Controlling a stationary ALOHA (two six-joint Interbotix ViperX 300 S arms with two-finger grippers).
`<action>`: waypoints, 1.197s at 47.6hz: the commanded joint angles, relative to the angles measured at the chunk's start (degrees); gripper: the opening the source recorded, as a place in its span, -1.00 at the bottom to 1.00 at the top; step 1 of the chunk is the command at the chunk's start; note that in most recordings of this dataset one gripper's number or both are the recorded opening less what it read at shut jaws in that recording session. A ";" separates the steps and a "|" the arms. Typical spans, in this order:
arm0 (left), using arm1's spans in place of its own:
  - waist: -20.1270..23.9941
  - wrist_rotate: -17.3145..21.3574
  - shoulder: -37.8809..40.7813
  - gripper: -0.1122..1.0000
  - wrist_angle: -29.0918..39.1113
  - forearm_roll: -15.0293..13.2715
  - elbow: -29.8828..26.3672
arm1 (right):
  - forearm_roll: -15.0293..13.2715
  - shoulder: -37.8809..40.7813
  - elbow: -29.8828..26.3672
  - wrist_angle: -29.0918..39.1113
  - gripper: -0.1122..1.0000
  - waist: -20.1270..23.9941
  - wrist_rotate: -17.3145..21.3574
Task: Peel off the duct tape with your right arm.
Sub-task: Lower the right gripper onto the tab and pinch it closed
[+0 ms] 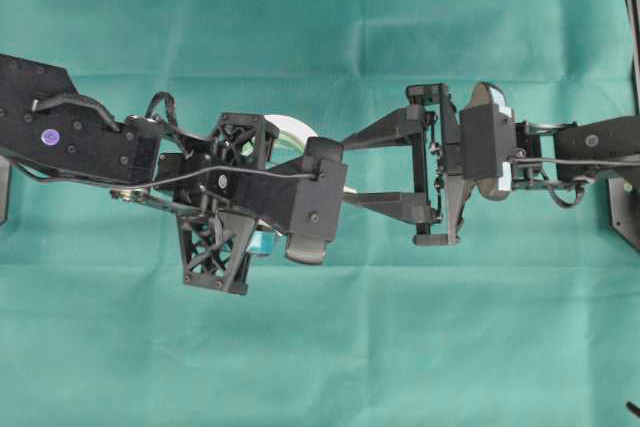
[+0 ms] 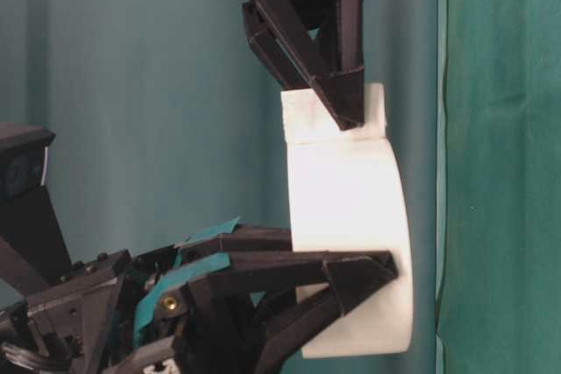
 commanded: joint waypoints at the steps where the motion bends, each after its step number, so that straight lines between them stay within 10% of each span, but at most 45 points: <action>1: 0.00 0.09 -1.49 -0.42 -0.26 0.09 -0.79 | 0.09 -0.53 -1.32 -0.53 -0.46 0.00 0.09; 57: 0.00 0.09 -1.41 -0.42 -0.26 0.09 -0.70 | 0.00 0.62 -2.11 -0.53 -0.87 1.85 0.70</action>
